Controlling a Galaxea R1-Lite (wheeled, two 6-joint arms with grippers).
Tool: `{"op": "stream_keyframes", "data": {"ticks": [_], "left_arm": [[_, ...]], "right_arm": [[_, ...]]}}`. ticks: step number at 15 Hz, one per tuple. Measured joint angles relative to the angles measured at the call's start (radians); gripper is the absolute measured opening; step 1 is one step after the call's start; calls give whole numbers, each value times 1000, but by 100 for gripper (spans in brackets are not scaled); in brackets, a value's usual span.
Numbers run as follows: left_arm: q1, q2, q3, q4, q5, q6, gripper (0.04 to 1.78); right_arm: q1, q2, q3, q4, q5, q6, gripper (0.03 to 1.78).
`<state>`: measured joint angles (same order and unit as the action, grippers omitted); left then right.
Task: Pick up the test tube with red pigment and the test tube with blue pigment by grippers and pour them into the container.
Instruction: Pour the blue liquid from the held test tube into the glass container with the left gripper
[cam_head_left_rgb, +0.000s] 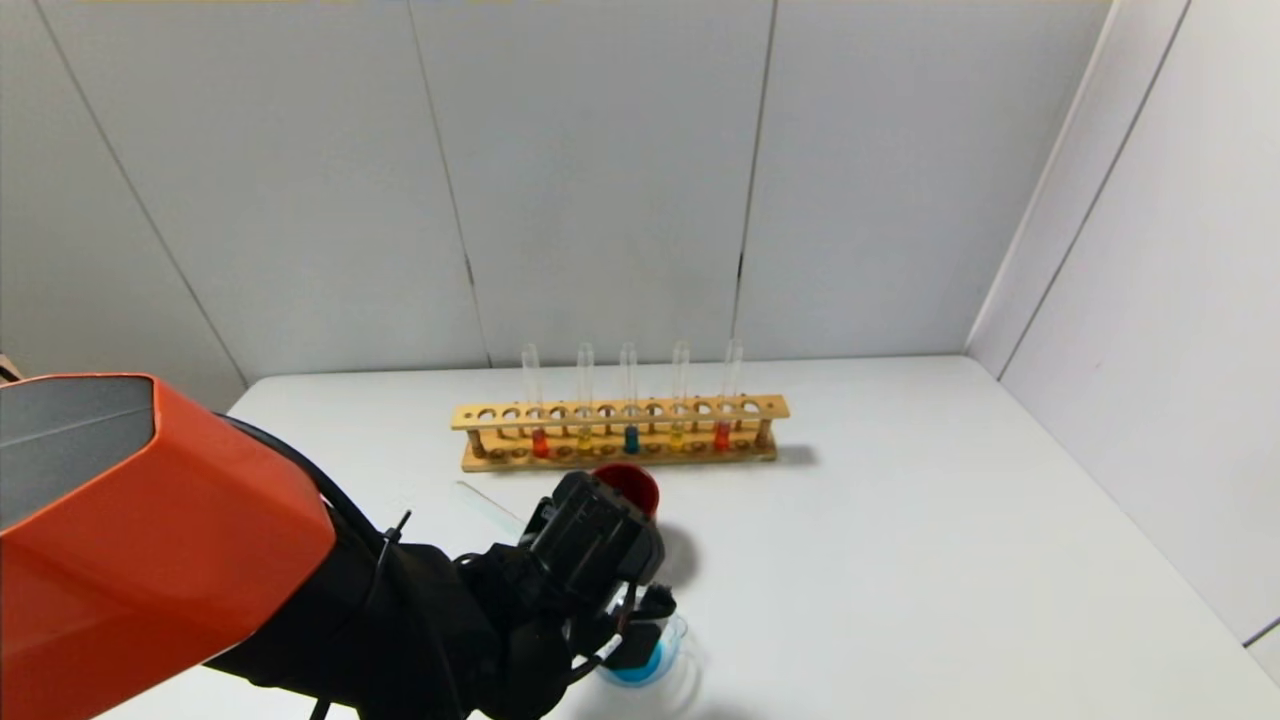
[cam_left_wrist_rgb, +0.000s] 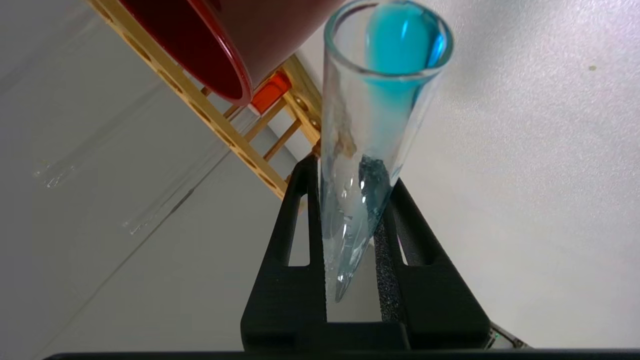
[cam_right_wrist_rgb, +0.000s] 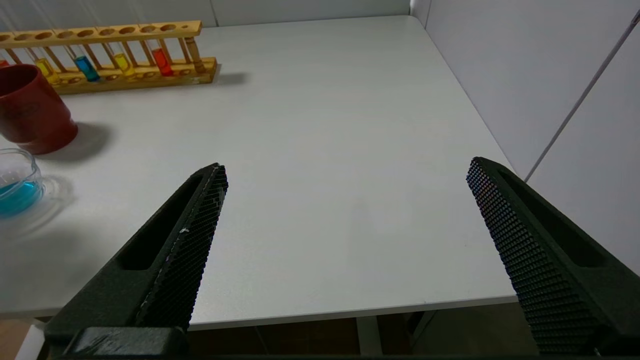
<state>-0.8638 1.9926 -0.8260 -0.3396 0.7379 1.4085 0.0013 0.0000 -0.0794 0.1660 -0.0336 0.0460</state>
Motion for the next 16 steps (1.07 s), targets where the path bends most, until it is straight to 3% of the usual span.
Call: {"op": "stream_keyframes", "data": {"ticks": [6,16], "left_arm": [[-29,-1,2,0,67,35,33],[-44,3,-2,0,95,61,33]], "right_arm": [[0,0,0,0,0,0,175],[0,0,0,0,0,0,175]]}}
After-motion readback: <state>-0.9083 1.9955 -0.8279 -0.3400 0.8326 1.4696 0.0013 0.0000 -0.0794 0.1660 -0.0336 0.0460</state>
